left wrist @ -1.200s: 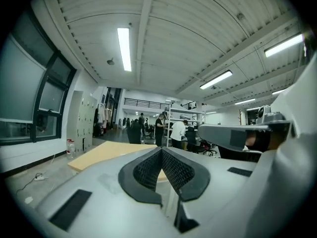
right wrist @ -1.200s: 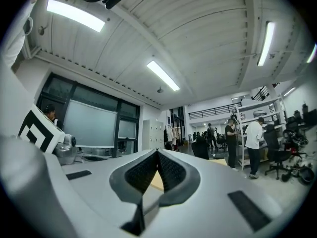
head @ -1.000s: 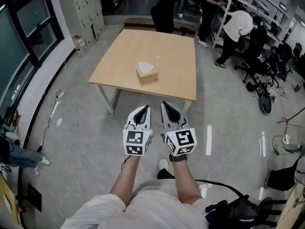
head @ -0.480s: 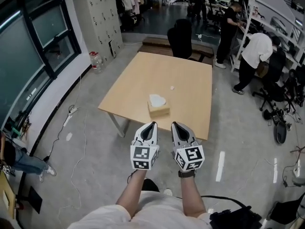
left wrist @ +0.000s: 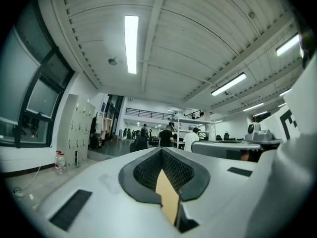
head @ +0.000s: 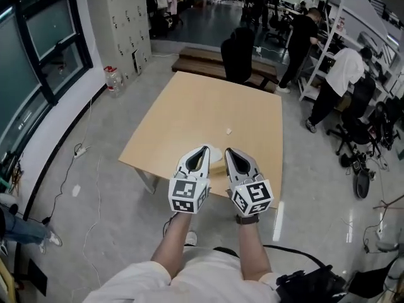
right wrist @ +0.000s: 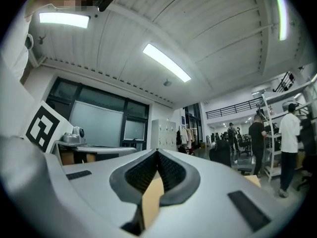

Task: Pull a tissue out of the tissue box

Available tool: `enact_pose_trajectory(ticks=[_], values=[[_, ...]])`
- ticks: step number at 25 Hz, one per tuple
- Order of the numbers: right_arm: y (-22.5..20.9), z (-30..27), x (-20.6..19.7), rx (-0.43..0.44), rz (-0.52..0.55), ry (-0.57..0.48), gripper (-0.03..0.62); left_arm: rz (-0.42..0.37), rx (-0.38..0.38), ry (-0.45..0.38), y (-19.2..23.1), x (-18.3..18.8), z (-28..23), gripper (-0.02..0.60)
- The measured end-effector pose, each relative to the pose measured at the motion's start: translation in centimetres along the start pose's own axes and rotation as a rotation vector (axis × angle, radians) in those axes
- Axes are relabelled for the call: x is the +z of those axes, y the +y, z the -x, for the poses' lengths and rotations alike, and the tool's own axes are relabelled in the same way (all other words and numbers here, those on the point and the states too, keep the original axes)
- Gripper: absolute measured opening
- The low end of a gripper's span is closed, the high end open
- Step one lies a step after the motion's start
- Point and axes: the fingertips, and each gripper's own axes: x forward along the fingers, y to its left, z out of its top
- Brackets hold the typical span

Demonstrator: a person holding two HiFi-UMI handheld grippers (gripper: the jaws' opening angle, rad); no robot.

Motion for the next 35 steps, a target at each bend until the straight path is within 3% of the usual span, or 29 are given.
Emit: enact_pose_trajectory(ticks=[5, 12, 15, 18, 22, 26, 35], values=[[-0.1, -4.8, -3.9, -0.017, -0.010, 0.077, 0.002, 0.030, 0.004, 0.033, 5.2, -2.5, -2.6, 0.000], [-6.7, -9.5, -9.0, -0.024, -0.039, 0.173, 0.002, 0.014, -0.009, 0.155, 8.8, -8.3, -7.2, 0.000], [-11.2, -11.6, -13.4, -0.002, -0.078, 0.283, 0.002, 0.028, -0.019, 0.215, 11.6, -11.4, -10.0, 0.000], [-13.7, -9.9, -19.5, 0.038, -0.094, 0.459, 0.002, 0.072, -0.007, 0.298, 12.4, -15.6, -10.2, 0.000], [-15.6, -8.7, -24.8, 0.132, -0.116, 0.608, 0.002, 0.100, -0.006, 0.368, 13.0, -19.6, -10.9, 0.000], [-16.8, -10.5, -28.5, 0.274, -0.068, 0.709, 0.002, 0.134, -0.012, 0.434, 14.0, -24.1, -12.2, 0.000], [-15.4, -15.2, -31.7, 0.602, -0.022, 0.703, 0.003, 0.105, -0.035, 0.497, 13.6, -29.2, -13.1, 0.000]])
